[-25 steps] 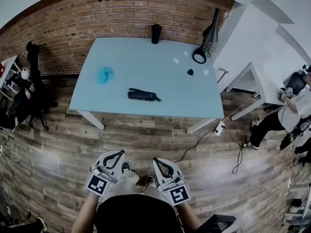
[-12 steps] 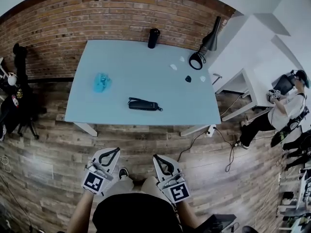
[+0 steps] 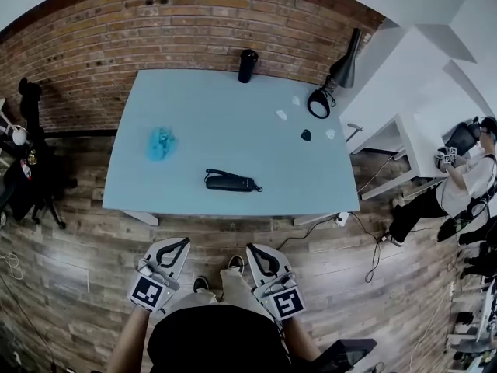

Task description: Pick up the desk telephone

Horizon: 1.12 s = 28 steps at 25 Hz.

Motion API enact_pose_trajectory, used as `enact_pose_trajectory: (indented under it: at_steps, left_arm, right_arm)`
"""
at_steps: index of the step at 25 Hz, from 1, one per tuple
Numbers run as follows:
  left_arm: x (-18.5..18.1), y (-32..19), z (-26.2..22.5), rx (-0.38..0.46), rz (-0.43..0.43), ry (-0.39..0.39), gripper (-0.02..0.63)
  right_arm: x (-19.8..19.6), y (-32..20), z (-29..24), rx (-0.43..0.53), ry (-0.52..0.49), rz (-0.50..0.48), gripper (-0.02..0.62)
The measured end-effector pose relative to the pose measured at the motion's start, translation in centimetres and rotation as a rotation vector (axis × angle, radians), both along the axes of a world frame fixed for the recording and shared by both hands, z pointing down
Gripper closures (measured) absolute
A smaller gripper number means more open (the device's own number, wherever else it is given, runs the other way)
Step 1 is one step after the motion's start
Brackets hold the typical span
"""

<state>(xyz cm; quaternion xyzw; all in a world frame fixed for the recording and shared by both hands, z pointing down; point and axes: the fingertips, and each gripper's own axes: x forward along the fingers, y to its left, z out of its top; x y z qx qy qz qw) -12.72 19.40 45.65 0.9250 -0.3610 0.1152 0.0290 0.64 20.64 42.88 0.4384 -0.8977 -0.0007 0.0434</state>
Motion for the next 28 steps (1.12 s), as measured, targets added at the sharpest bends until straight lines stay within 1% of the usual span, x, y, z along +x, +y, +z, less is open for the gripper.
enact_pose_trajectory:
  at_steps: [5, 8, 9, 11, 13, 14, 18, 20, 24, 28]
  left_arm:
    - [1.8, -3.9, -0.5, -0.011, -0.045, -0.032, 0.615]
    - [3.8, -6.3, -0.9, -0.006, -0.059, -0.053, 0.615]
    - [4.8, -7.0, -1.1, 0.0, -0.054, -0.054, 0.615]
    - [6.8, -7.6, -1.3, 0.014, -0.017, -0.068, 0.615]
    - [8.3, -7.7, -1.0, 0.019, 0.018, -0.1, 0.614]
    - [8.7, -7.7, -0.7, 0.014, 0.022, -0.114, 0.614]
    - [9.2, -9.2, 0.8, -0.018, 0.003, -0.131, 0.603]
    - [9.3, -10.2, 1.6, -0.036, 0.011, -0.134, 0.603]
    - [8.6, -13.6, 2.5, -0.047, 0.033, -0.094, 0.603]
    - [6.8, -17.6, 3.3, -0.047, 0.065, -0.052, 0.603]
  right_arm:
    - [2.6, -4.5, 0.2, 0.016, -0.024, -0.03, 0.577]
    - [4.5, -7.0, 0.4, 0.008, -0.036, -0.054, 0.577]
    - [5.2, -7.7, 0.4, 0.007, -0.043, -0.059, 0.577]
    - [6.5, -9.2, 0.5, 0.012, -0.065, -0.064, 0.577]
    - [7.6, -10.3, 0.6, 0.021, -0.073, -0.069, 0.577]
    - [7.9, -10.8, 0.8, 0.018, -0.068, -0.073, 0.577]
    - [8.8, -13.1, 2.1, -0.011, -0.064, -0.068, 0.577]
    - [8.9, -14.0, 2.8, -0.025, -0.059, -0.063, 0.577]
    - [8.3, -16.3, 4.2, -0.076, -0.003, -0.048, 0.577]
    - [7.6, -19.8, 4.4, -0.088, 0.023, 0.005, 0.577]
